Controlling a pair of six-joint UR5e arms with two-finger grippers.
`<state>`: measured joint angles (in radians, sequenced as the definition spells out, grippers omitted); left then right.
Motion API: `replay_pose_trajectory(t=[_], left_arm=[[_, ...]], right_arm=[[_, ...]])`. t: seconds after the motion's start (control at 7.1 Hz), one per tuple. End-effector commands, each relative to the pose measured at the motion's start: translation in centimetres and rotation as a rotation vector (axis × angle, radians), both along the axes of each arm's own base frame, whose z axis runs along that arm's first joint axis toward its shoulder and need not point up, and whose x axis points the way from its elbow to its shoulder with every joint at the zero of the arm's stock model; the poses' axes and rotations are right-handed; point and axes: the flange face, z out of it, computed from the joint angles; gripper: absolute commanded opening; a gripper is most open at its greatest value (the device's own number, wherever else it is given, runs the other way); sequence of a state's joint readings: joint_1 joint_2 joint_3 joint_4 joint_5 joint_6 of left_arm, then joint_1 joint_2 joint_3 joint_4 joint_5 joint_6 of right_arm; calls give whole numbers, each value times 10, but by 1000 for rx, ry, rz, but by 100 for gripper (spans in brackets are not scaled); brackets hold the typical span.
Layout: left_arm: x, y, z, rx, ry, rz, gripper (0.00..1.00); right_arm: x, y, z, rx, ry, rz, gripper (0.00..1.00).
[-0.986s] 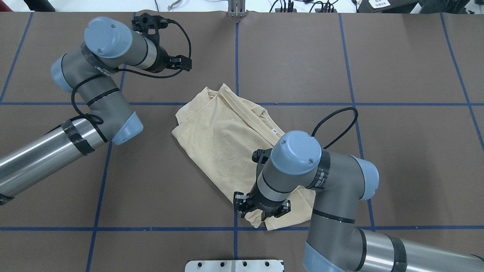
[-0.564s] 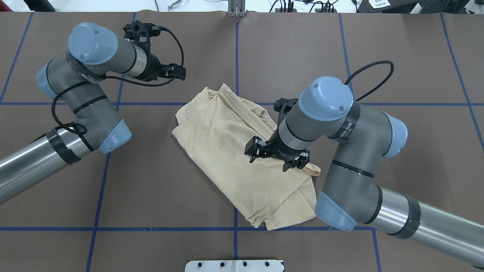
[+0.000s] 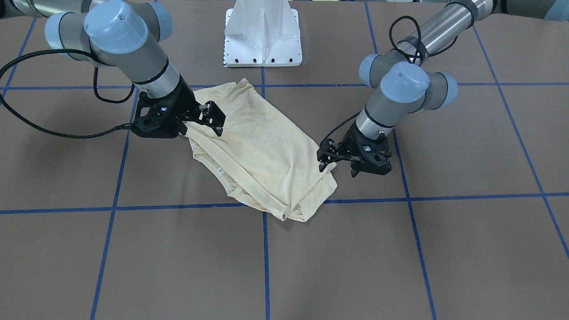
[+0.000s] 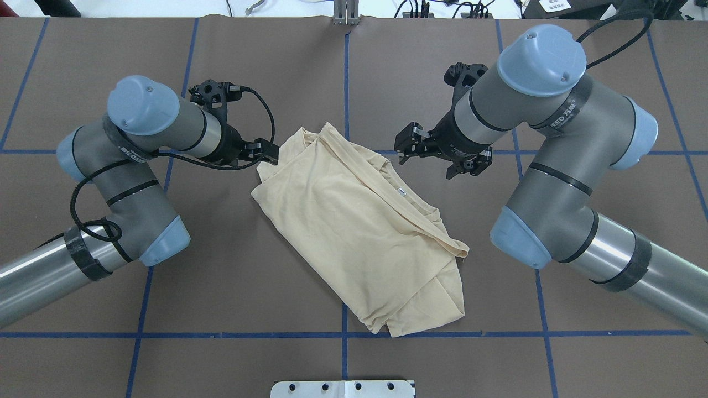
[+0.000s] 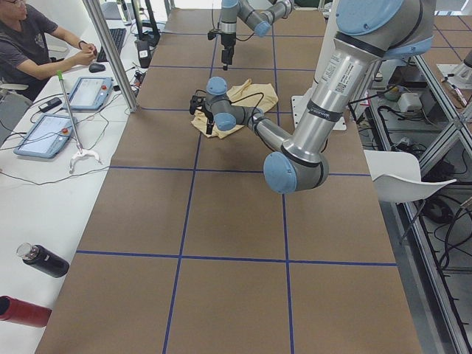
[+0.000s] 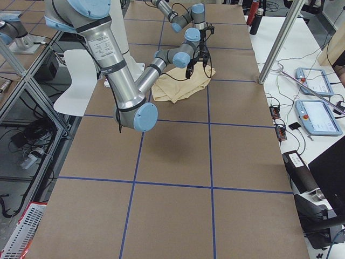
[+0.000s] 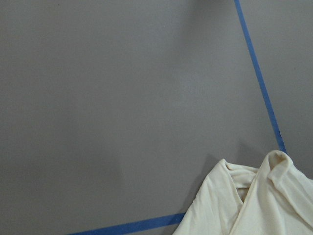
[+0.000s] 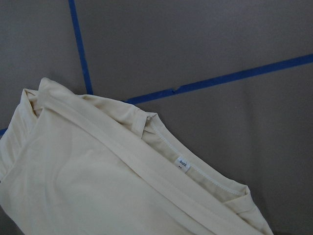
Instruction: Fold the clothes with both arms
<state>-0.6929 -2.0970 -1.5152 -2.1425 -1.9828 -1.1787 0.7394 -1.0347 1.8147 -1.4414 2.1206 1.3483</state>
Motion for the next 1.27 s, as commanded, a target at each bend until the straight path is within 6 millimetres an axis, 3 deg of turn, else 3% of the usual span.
replay_pose_trajectory(t=[0.0,0.56,1.13], left_arm=[[15,12,4,-131,-9,-33,97],[28,22,11,-213,-83,-38,95],[41,35,12,-211,-88,-12,79]], right_arm=[[10,-10,3,4,6,16,100],[10,-11,6,4,12,23,100],[11,-11,9,1,16,24,100]])
